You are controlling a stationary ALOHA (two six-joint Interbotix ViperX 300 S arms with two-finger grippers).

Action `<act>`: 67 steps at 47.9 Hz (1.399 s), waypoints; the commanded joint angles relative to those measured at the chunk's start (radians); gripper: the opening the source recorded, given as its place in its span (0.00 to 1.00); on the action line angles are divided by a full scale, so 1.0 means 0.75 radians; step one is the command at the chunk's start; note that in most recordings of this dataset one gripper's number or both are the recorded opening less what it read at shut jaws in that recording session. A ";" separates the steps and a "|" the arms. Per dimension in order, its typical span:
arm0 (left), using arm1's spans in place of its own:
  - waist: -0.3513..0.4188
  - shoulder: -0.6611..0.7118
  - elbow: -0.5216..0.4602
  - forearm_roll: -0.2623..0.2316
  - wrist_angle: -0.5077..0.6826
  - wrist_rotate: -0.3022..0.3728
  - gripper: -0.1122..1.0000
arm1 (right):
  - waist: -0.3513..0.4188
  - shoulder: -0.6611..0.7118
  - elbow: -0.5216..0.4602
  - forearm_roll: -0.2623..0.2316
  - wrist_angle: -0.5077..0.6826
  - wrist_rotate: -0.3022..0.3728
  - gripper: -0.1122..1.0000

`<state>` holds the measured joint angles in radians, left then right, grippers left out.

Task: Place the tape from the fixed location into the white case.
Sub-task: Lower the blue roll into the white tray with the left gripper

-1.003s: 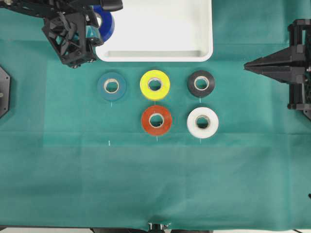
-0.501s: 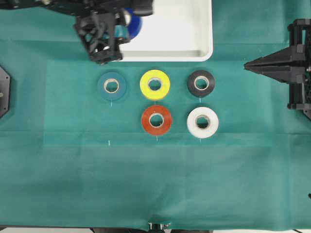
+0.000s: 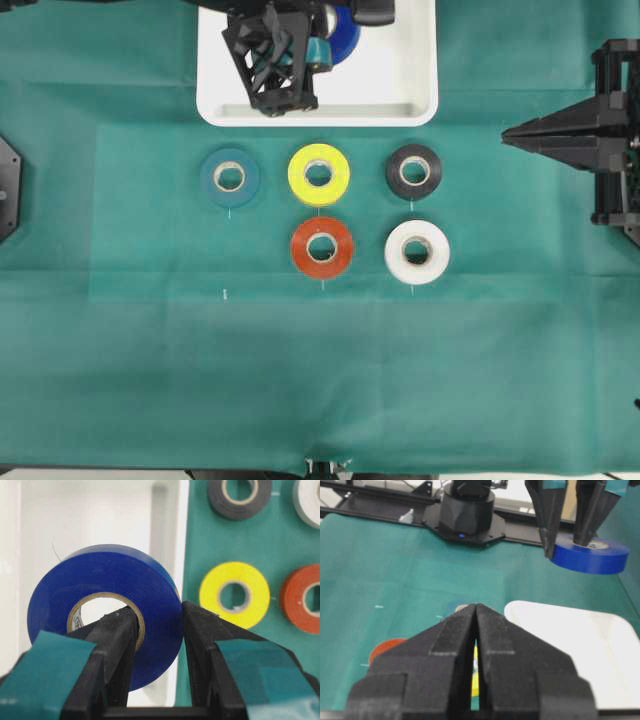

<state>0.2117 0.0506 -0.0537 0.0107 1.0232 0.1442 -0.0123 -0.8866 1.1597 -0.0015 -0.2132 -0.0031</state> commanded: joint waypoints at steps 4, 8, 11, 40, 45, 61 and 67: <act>0.006 -0.020 -0.039 0.004 -0.006 0.006 0.32 | -0.002 0.006 -0.039 0.000 -0.002 -0.002 0.10; 0.006 -0.020 -0.033 0.004 -0.004 0.006 0.32 | -0.002 0.004 -0.039 0.000 -0.002 -0.002 0.10; 0.006 -0.020 -0.033 0.004 -0.004 0.006 0.32 | -0.002 0.006 -0.039 0.000 -0.002 -0.002 0.10; 0.006 -0.016 -0.029 0.004 -0.004 0.006 0.32 | -0.002 0.006 -0.051 0.000 0.012 -0.002 0.10; 0.010 0.002 -0.018 0.004 -0.012 0.008 0.32 | -0.002 0.006 -0.051 0.000 0.012 -0.002 0.10; 0.065 0.098 0.110 0.004 -0.145 0.010 0.32 | -0.002 0.010 -0.051 0.000 0.012 -0.002 0.10; 0.090 0.139 0.174 0.004 -0.233 0.010 0.32 | -0.002 0.014 -0.051 0.000 0.012 -0.002 0.10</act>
<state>0.2684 0.1611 0.0690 0.0107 0.8897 0.1503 -0.0123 -0.8820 1.1490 -0.0015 -0.2010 -0.0031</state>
